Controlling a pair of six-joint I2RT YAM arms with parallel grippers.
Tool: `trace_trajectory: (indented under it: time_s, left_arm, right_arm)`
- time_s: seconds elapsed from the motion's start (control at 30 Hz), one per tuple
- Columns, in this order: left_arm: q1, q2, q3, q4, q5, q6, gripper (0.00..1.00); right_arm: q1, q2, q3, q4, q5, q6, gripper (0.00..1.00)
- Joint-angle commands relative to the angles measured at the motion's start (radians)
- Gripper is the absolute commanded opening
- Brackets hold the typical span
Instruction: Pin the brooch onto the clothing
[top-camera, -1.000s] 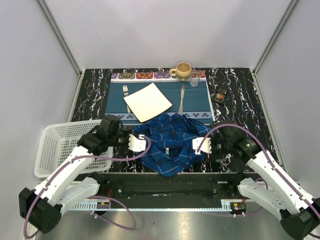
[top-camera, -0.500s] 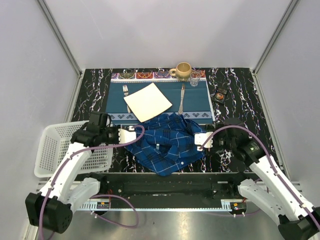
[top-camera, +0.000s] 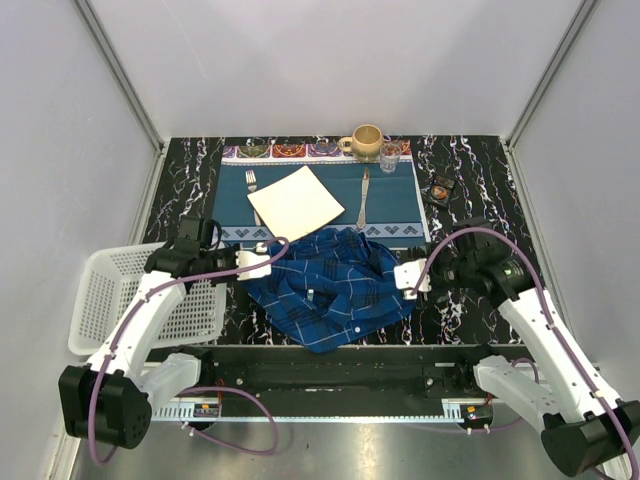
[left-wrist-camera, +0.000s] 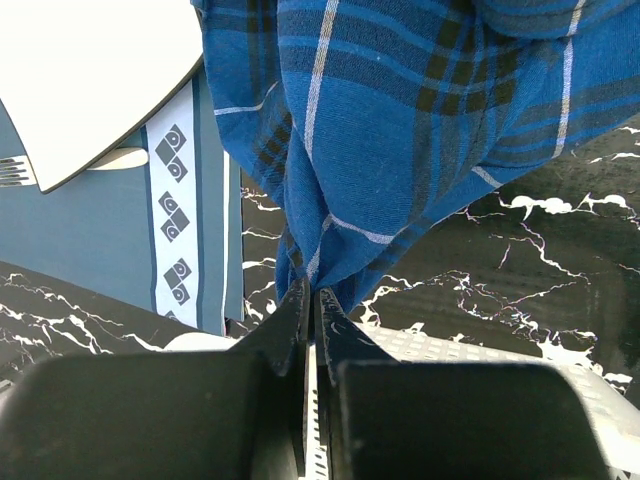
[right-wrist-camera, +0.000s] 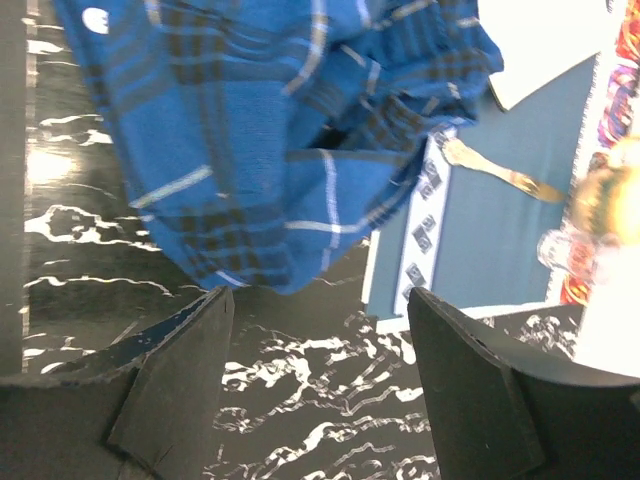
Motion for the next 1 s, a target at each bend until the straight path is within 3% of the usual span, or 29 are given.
trace_trajectory:
  time_s: [0.0, 0.23, 0.33, 0.4, 0.43, 0.5, 0.53, 0.57, 0.6, 0.77, 0.9, 0.97]
  left_arm:
    - [0.008, 0.002, 0.056, 0.025, 0.059, 0.006, 0.0]
    - [0.008, 0.002, 0.051, 0.025, 0.068, 0.0, 0.0]
    - [0.008, -0.003, 0.047, 0.022, 0.07, -0.005, 0.0]
    - [0.008, -0.004, 0.053, 0.016, 0.073, -0.028, 0.0]
    - [0.008, -0.004, 0.057, 0.012, 0.071, -0.037, 0.0]
    - [0.008, -0.011, 0.076, 0.002, 0.074, -0.078, 0.0]
    - [0.008, -0.014, 0.082, 0.001, 0.076, -0.117, 0.0]
    - [0.008, -0.024, 0.096, 0.002, 0.077, -0.137, 0.0]
    - [0.009, -0.027, 0.106, 0.002, 0.077, -0.163, 0.0]
    - [0.014, -0.009, 0.284, 0.03, 0.085, -0.472, 0.0]
    - [0.015, 0.078, 0.518, 0.096, -0.015, -0.767, 0.0]
    - [0.017, 0.14, 0.688, 0.111, -0.086, -0.858, 0.0]
  right_arm:
    - [-0.001, 0.031, 0.004, -0.156, -0.092, -0.163, 0.77]
    - [0.009, 0.107, -0.004, -0.084, -0.097, -0.19, 0.76]
    - [0.019, 0.138, -0.016, -0.041, -0.091, -0.194, 0.7]
    - [0.041, 0.135, -0.029, 0.011, -0.091, -0.179, 0.62]
    - [0.054, 0.129, -0.042, 0.027, -0.086, -0.151, 0.5]
    - [0.081, 0.096, -0.062, 0.089, -0.065, -0.105, 0.37]
    - [0.097, 0.082, -0.064, 0.099, -0.059, -0.076, 0.28]
    - [0.095, 0.057, -0.066, 0.114, -0.056, -0.061, 0.05]
    - [0.097, 0.046, -0.066, 0.135, -0.04, -0.035, 0.0]
    - [0.097, 0.055, 0.026, 0.365, 0.148, 0.359, 0.0]
    - [0.045, 0.201, 0.332, 0.445, 0.361, 0.652, 0.0]
    - [-0.027, 0.287, 0.446, 0.476, 0.412, 0.706, 0.0]
